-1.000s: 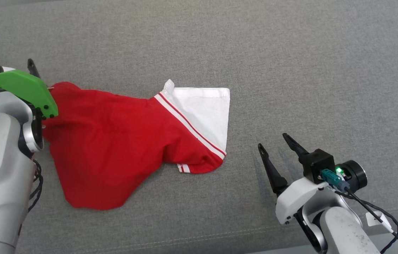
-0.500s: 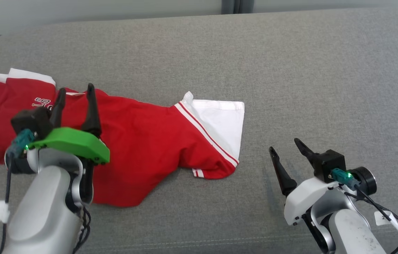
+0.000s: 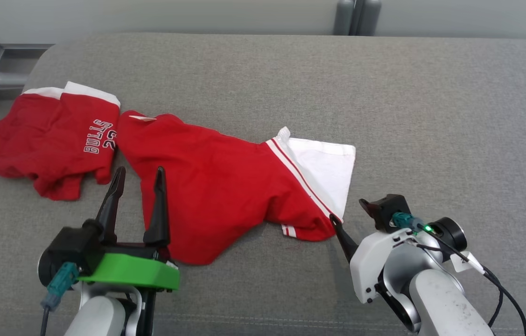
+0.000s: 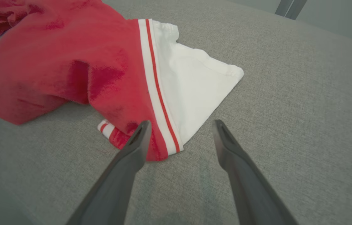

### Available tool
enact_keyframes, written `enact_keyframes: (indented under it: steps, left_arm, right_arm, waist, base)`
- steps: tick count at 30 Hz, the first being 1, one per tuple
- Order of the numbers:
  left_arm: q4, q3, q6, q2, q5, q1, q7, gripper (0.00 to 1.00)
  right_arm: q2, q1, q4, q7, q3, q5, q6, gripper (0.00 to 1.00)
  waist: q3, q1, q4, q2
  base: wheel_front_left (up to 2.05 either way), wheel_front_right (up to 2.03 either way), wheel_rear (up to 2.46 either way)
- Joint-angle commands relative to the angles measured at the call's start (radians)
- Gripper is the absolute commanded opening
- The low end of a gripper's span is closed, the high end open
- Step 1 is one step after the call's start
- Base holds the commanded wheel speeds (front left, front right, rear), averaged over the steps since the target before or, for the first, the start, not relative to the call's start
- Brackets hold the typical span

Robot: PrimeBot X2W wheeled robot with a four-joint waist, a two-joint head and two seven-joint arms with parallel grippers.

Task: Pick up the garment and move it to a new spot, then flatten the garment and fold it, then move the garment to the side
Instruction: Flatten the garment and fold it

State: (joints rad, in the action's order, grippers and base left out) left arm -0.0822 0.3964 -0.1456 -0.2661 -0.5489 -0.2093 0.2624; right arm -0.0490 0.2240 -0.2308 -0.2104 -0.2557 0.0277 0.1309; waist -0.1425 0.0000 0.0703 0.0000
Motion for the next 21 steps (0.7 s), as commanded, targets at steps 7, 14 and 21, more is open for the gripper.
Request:
enact_keyframes:
  steps: [7, 14, 21]
  left_arm:
    - [0.094, -0.053, 0.044, 0.059, 0.085, 0.124, 0.002, 1.00]
    - [0.096, -0.081, 0.080, 0.100, 0.130, 0.155, 0.003, 1.00]
    - [0.083, -0.115, 0.110, 0.123, 0.157, 0.152, 0.003, 1.00]
  right_arm:
    - [-0.003, 0.050, -0.080, -0.053, -0.024, -0.017, 0.000, 1.00]
    - [-0.003, 0.063, -0.149, -0.091, 0.000, -0.047, 0.000, 1.00]
    - [-0.003, 0.078, -0.195, -0.092, 0.021, -0.081, 0.000, 0.00]
  waist:
    - [-0.010, 0.0000, 0.071, 0.0000]
    - [-0.020, 0.0000, 0.115, 0.0000]
    - [-0.030, 0.0000, 0.123, 0.0000]
  base:
    - [0.00, 0.00, 0.00]
    - [0.00, 0.00, 0.00]
    - [0.00, 0.00, 0.00]
